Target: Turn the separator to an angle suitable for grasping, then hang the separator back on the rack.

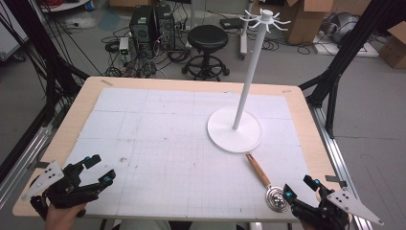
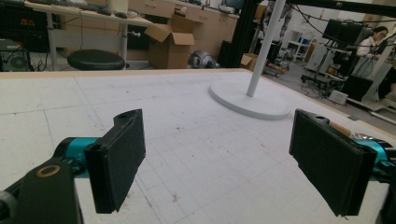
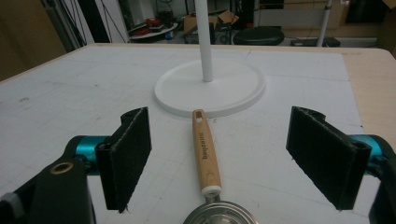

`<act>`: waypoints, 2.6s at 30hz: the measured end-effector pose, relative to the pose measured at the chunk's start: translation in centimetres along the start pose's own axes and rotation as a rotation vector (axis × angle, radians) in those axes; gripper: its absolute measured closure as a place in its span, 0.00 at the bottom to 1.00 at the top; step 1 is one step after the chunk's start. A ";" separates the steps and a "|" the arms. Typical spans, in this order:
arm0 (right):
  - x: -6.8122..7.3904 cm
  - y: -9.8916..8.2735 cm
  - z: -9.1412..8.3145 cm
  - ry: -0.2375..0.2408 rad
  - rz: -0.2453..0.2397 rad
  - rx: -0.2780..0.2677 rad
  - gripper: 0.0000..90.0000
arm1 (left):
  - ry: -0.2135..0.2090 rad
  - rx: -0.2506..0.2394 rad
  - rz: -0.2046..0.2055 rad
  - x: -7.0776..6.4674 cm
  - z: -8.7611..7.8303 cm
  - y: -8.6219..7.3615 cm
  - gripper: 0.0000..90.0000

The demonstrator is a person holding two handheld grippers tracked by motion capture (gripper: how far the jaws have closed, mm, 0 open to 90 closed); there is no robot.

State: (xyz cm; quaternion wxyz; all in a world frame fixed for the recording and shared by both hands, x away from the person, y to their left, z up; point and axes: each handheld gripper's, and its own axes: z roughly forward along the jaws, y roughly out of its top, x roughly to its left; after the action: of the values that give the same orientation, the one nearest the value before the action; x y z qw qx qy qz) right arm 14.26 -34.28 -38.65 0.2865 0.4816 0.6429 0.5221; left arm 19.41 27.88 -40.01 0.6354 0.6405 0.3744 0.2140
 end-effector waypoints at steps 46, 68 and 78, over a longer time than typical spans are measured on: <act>-0.2 -1.5 11.6 0.023 -0.135 0.422 0.34 | -0.018 0.028 -0.017 0.2 0.3 -0.4 0.22; 0.0 -0.8 11.1 0.025 -0.103 0.364 0.30 | -0.008 0.019 -0.038 0.7 -0.1 -0.5 0.22; 0.1 -1.2 11.5 0.035 -0.110 0.401 0.31 | -0.008 0.034 -0.032 0.7 0.2 -0.6 0.22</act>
State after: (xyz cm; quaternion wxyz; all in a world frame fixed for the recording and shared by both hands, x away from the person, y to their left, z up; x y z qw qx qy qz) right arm 23.87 -29.65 -43.17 0.2018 0.4841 0.7642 0.3755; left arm 19.84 28.24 -40.72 0.6294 0.6458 0.3858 0.1950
